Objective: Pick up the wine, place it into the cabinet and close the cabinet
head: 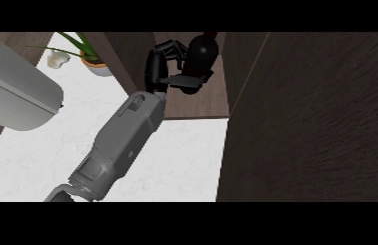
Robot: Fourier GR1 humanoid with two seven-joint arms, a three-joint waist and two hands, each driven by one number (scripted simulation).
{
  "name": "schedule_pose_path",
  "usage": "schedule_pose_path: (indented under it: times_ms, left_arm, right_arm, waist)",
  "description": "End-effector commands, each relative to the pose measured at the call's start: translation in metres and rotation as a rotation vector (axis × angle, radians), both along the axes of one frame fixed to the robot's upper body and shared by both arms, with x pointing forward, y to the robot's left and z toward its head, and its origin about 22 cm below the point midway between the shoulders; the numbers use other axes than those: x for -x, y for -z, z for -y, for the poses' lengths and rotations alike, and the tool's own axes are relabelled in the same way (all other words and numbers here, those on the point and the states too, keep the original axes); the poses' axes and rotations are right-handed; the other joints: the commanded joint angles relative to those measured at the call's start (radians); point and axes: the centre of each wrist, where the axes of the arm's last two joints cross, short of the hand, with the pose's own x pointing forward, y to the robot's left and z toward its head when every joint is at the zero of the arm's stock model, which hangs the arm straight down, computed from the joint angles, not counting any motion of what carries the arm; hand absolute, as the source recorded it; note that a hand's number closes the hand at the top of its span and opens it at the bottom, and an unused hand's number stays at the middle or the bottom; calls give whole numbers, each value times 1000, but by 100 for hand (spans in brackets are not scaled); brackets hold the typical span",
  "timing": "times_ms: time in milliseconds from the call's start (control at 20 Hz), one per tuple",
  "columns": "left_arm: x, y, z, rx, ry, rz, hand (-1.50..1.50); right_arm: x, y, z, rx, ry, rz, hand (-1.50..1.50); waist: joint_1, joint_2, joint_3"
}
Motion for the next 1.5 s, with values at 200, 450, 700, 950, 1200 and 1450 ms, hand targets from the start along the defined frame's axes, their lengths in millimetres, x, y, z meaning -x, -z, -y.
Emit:
schedule_pose_path:
  times_ms: [200, 450, 700, 950, 1200, 1450]
  left_arm:
    - [-23, -19, -9, -41, -77, 67, 150]
    - [-28, -15, -18, -30, -86, 59, 150]
    - [-20, 1, -9, 15, -109, -2, 150]
    - [-28, -11, -13, 147, -130, -10, 150]
    - [-23, 3, -15, 138, -93, -27, 150]
    - [-30, -5, -31, 114, -127, -21, 150]
  right_arm:
    - [20, -17, 8, -27, -27, 30, -150]
    - [8, -4, 0, -33, -45, 24, -150]
    - [20, -7, 2, -39, -70, 48, -150]
    - [6, 3, -6, -36, -68, 25, -150]
    - [2, 8, -10, -23, -77, 31, -150]
    - [7, 8, -6, -38, -69, 12, -150]
  waist:
    - [-6, 3, 0]
    - [-8, 6, 0]
    - [-25, 7, 0]
    - [-26, 14, -1]
    - [-27, 16, 0]
    - [-25, 13, 0]
